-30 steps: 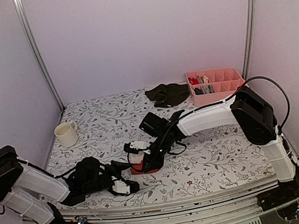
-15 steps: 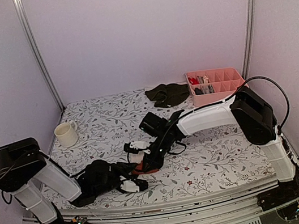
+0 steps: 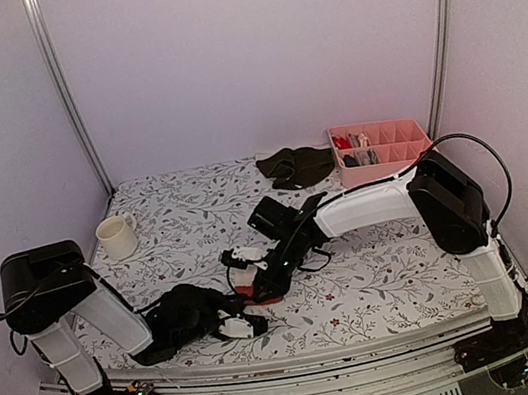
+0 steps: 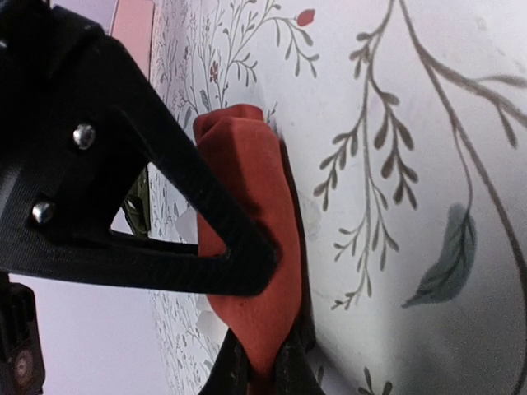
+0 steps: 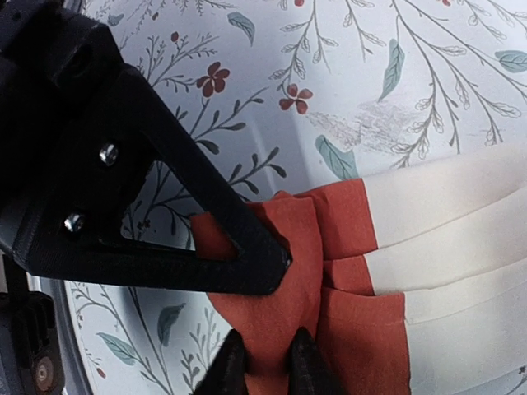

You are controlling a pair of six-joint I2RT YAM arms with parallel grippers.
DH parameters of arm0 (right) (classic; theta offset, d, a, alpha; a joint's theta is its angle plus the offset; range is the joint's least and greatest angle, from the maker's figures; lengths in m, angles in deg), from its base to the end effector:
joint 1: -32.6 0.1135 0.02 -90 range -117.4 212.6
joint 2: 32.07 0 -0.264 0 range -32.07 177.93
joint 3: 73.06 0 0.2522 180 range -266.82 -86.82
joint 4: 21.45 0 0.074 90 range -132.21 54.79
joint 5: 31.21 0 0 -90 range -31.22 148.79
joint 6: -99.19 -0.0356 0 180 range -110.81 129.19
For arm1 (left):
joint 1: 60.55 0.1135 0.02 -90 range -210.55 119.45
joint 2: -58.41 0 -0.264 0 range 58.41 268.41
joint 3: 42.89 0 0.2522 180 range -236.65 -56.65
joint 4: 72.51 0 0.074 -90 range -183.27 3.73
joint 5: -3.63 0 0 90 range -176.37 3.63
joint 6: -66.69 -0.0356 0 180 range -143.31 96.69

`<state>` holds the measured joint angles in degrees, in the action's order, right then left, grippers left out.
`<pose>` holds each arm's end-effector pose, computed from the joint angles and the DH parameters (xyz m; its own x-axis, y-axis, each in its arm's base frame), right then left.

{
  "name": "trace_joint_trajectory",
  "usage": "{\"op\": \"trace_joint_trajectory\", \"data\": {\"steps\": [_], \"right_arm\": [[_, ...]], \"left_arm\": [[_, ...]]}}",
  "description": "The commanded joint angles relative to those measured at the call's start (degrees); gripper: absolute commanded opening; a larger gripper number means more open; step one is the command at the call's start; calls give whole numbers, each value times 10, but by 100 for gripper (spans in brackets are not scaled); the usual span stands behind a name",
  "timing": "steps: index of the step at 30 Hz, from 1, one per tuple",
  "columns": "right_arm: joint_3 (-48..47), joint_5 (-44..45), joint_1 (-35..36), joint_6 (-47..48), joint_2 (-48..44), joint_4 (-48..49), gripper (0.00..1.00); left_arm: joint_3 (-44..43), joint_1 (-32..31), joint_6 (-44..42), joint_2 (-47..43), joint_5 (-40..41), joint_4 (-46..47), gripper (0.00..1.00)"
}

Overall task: Roll the underwear
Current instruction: Roll the underwear at the center of the board.

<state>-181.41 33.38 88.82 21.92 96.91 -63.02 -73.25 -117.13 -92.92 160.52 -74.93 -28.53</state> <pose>0.2495 0.4005 0.1360 -0.2898 -0.7912 -0.5386 -0.9492 0.1656 0.2675 0.1440 -0.2054 0.0814 0.5868 0.7788 -0.2217 0.4919 -0.1254 0.8616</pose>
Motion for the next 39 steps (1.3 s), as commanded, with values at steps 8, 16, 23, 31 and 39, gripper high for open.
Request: {"op": "trace_joint_trajectory", "data": {"steps": [8, 16, 23, 31, 39], "right_arm": [[131, 137, -3, -12, -134, 43, 75], [240, 295, -3, -11, -312, 136, 89], [299, 394, -3, -22, -439, 156, 93], [347, 487, 18, -101, -551, 119, 93], [470, 503, 101, -26, -638, 249, 99]], "left_arm": [[-116, 24, 95, -35, -95, -383, 0], [-199, 38, 129, -7, -132, -508, 0], [-269, 16, 167, 33, -132, -524, 0], [-300, -13, 243, 72, -213, -521, 0], [-338, 22, 300, 88, -315, -597, 0]]}}
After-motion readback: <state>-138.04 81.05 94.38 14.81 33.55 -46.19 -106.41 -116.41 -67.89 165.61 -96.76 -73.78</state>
